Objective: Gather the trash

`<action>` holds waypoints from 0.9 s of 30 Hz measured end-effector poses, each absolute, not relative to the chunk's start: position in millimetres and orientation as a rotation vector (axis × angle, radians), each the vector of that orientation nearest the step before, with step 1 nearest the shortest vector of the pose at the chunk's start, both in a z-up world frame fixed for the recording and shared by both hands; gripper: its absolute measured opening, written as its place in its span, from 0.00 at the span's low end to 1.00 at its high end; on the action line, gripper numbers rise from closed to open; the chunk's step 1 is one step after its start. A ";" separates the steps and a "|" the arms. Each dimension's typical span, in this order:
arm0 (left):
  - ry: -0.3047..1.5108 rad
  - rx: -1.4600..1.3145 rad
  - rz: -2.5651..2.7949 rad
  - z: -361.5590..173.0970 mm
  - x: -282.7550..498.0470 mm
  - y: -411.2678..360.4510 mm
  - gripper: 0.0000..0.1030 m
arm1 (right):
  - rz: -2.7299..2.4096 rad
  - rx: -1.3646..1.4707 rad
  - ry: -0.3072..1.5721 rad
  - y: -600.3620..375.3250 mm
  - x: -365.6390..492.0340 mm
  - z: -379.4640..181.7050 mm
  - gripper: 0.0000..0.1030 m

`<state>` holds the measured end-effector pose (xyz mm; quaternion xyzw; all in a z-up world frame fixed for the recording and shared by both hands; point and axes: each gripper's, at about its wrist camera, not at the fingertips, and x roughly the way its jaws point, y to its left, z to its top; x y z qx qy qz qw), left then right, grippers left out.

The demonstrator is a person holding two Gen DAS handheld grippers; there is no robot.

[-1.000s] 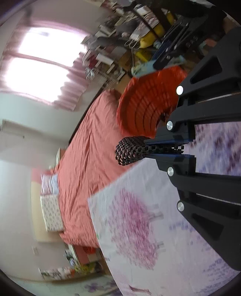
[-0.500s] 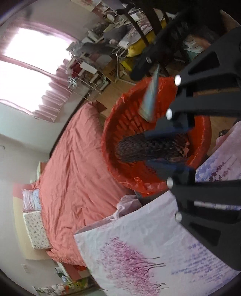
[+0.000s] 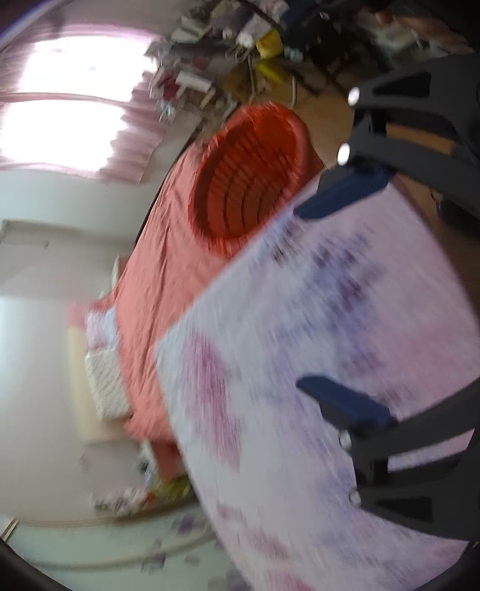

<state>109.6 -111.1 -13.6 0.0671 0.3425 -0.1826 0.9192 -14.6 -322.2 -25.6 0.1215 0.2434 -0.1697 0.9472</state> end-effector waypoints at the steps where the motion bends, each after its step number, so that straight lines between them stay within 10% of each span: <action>1: 0.674 0.143 -0.319 -10.6 88.8 -92.1 0.95 | -0.367 0.226 0.480 -310.8 -26.8 -24.4 0.98; 27: 0.565 0.050 -0.065 -8.5 -33.9 -2.9 0.96 | -0.479 0.122 0.464 -228.2 -90.0 -28.0 0.98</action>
